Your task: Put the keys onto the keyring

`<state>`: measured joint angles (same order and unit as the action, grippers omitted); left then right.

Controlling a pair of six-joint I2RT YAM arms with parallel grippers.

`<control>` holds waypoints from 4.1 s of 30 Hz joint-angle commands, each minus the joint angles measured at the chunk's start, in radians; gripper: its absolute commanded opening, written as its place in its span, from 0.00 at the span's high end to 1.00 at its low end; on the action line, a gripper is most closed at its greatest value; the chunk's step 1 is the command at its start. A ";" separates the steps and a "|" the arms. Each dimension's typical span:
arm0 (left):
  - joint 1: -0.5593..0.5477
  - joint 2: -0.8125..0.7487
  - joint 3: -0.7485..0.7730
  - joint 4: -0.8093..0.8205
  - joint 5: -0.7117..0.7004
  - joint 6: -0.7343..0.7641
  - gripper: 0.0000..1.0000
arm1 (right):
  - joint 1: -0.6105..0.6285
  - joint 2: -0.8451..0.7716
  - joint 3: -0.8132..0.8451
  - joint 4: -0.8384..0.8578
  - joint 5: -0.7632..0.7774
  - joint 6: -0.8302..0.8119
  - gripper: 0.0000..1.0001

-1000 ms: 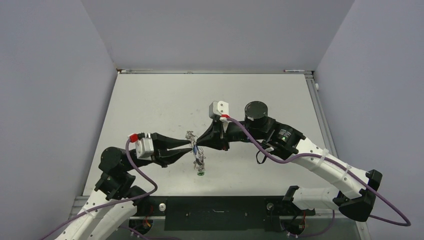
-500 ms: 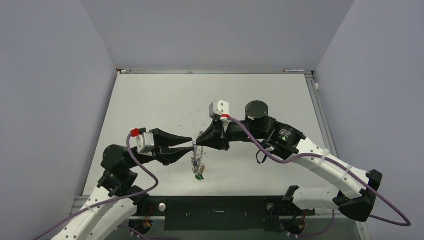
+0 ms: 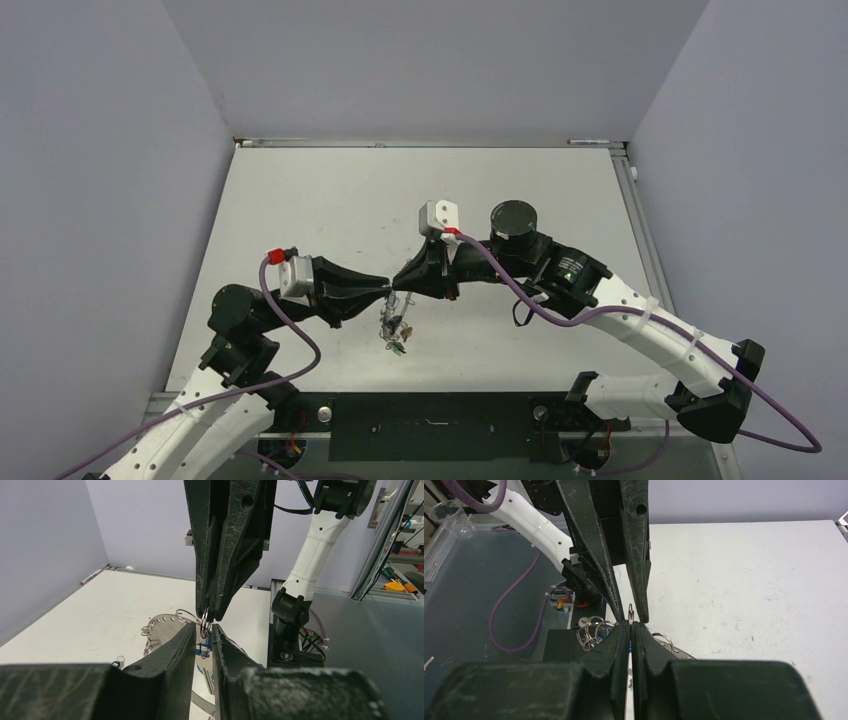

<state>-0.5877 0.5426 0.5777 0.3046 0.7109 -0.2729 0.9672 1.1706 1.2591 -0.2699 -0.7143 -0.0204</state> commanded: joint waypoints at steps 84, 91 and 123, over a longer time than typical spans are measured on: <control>-0.001 0.049 0.126 -0.285 0.043 0.253 1.00 | 0.038 0.234 0.258 -0.381 0.036 -0.278 0.85; -0.001 0.050 0.120 -0.276 0.037 0.248 1.00 | 0.042 0.220 0.228 -0.346 -0.010 -0.286 0.95; 0.003 -0.031 0.064 -0.095 -0.033 0.109 0.74 | 0.032 -0.021 0.059 -0.011 0.062 -0.147 0.95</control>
<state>-0.5865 0.5018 0.6365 0.1326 0.6632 -0.1371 0.9966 1.1797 1.3113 -0.3672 -0.6277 -0.1703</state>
